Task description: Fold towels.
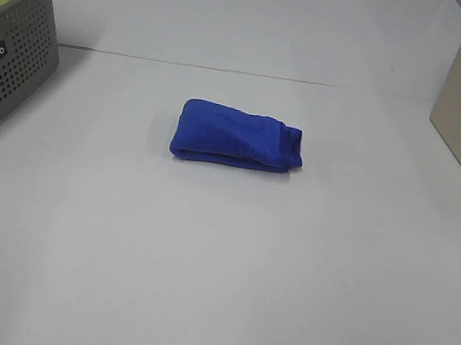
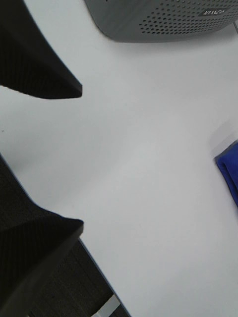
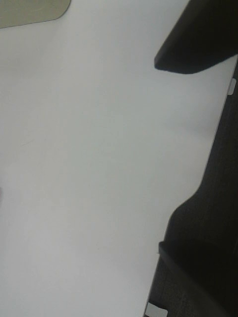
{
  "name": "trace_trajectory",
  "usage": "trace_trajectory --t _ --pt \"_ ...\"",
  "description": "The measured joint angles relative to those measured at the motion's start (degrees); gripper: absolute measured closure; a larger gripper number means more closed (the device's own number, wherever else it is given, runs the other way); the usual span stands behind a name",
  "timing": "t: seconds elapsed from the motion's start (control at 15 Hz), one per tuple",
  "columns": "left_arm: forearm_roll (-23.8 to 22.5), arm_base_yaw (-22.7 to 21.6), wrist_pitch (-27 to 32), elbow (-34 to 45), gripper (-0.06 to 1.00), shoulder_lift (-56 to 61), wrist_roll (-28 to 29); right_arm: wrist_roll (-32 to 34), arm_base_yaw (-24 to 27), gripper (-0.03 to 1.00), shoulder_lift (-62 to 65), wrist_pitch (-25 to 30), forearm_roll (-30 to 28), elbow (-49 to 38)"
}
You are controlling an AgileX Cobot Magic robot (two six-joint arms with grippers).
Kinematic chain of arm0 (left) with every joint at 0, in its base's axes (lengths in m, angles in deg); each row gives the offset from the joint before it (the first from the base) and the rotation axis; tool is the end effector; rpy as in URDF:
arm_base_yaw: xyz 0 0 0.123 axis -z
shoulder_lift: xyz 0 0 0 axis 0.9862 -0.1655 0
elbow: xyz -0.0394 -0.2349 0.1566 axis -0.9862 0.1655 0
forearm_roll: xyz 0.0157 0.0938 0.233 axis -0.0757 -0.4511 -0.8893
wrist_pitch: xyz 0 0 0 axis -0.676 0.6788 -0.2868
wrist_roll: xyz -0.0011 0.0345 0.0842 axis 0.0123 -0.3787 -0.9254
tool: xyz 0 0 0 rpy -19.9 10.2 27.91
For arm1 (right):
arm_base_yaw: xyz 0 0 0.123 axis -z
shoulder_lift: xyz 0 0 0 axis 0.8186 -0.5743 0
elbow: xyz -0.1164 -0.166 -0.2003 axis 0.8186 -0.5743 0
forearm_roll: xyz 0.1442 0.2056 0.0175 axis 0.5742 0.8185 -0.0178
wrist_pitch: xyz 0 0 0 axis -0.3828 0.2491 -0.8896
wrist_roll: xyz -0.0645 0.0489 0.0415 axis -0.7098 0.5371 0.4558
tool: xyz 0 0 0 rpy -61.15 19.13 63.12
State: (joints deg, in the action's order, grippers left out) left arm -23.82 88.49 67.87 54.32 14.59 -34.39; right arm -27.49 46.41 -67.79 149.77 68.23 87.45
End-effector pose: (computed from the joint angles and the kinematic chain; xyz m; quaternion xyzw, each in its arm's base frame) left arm 0.0197 -0.0236 0.2794 0.2198 0.8635 -0.0788 0.4471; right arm 0.0339 0.0126 0.2748 -0.1253 0.9057 0.0496 0.4020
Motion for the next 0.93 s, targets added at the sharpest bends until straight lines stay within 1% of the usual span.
trace_trajectory --t 0.33,0.4,0.6,0.67,0.8,0.93 --pt "0.0 -0.06 0.0 0.0 0.3 0.0 0.0 0.0 0.17 0.12 0.06 0.0 0.0 0.0" --pt "0.06 -0.86 0.0 0.0 0.3 0.0 0.0 0.0 0.86 0.12 0.29 0.0 0.0 0.0" --pt "0.06 -6.13 0.0 0.0 0.3 0.57 0.0 0.06 4.98 0.12 4.41 -0.11 0.17 -0.06" --pt "0.06 -7.28 0.0 0.0 0.3 1.95 0.0 0.06 6.07 0.12 6.13 -0.11 0.17 -0.06" --pt "0.06 -7.73 0.0 0.0 0.3 6.7 0.0 0.06 7.62 0.12 10.26 -0.06 0.23 -0.11" --pt "0.06 -7.73 0.06 0.0 0.3 11.0 0.0 0.06 7.85 0.12 13.69 -0.11 0.34 -0.11"
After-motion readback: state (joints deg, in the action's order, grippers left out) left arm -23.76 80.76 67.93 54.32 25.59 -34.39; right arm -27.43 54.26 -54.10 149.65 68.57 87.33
